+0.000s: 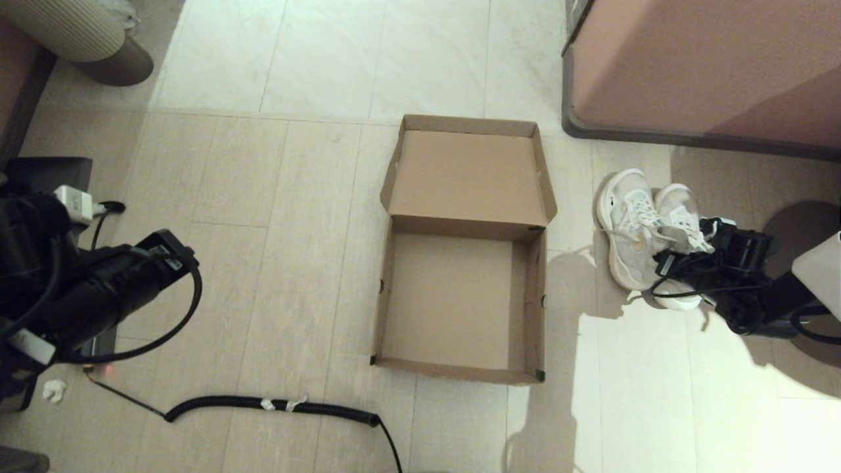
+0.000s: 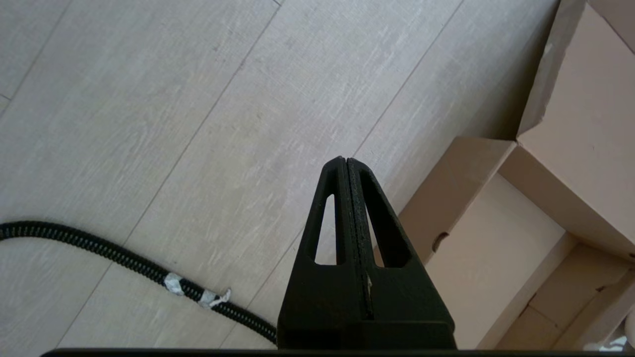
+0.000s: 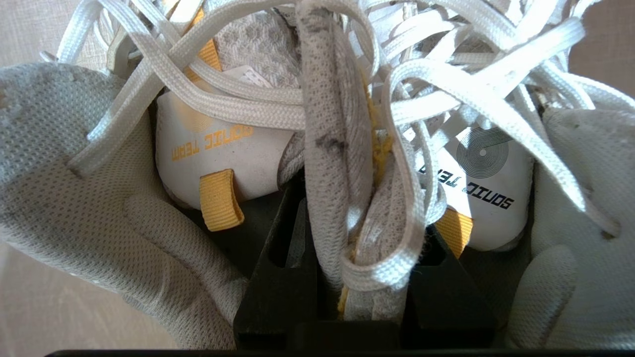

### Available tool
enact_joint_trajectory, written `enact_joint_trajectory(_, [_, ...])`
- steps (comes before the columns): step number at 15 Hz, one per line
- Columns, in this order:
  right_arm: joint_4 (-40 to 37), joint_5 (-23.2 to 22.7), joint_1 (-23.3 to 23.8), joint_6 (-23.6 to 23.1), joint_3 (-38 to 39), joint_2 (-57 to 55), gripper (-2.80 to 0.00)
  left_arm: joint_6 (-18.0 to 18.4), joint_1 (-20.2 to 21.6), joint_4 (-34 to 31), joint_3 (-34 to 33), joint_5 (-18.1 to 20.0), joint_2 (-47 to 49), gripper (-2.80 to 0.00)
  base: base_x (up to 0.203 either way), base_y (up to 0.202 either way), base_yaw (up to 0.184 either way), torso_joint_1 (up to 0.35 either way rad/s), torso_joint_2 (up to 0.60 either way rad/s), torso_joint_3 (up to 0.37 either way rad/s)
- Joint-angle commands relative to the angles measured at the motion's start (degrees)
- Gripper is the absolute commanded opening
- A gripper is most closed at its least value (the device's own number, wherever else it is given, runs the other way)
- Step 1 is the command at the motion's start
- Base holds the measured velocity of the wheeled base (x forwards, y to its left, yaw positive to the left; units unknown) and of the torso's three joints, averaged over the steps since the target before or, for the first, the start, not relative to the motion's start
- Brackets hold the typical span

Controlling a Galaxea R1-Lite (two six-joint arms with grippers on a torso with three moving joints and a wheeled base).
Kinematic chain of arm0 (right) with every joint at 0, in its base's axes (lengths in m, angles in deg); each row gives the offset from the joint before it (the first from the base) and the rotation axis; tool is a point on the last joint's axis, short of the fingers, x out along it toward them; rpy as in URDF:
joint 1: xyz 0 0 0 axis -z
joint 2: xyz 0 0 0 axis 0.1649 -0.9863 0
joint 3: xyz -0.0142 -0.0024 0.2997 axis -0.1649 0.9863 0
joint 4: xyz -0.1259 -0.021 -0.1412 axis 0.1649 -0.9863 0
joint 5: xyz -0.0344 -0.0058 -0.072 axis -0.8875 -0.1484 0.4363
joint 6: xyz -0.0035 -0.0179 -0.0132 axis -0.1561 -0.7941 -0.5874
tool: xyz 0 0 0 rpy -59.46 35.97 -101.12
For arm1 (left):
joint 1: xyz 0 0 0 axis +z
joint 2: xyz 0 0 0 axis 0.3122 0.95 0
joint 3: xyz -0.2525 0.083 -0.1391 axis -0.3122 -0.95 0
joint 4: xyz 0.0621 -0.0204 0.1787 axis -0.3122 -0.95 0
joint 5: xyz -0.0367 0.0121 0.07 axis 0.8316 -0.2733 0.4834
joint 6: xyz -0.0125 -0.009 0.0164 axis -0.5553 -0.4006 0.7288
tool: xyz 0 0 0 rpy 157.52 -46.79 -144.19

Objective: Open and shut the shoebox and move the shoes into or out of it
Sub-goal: Put the shoes out of the shoe box

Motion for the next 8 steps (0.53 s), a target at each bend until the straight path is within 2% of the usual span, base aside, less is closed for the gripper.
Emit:
enact_joint_trajectory(1, [-0.63,-0.15,0.01,-0.03,0.0,1.05,-2.8,-0.12,0.54,0.19,-0.02,0.07,-0.14,-2.8,0.0,0.0,0.0,0.0,0.0,0.0])
enact_joint_trajectory(3, [-1.87,-0.25,0.01,-0.33,-0.88,0.41,-2.8,-0.12,0.54,0.19,-0.02,0.07,-0.05,-2.8,0.0,0.0,0.0,0.0,0.0,0.0])
enact_joint_trajectory(4, [-2.17,-0.25,0.01,-0.46,-1.62,-0.16,0.0,-0.12,0.54,0.19,0.02,0.07,0.04,-2.8,0.0,0.0,0.0,0.0,0.0,0.0])
enact_joint_trajectory(8, [-2.37,-0.16,0.01,-0.77,-1.85,-0.53,0.0,-0.2,0.64,0.28,-0.02,0.16,-0.06,-2.8,0.0,0.0,0.0,0.0,0.0,0.0])
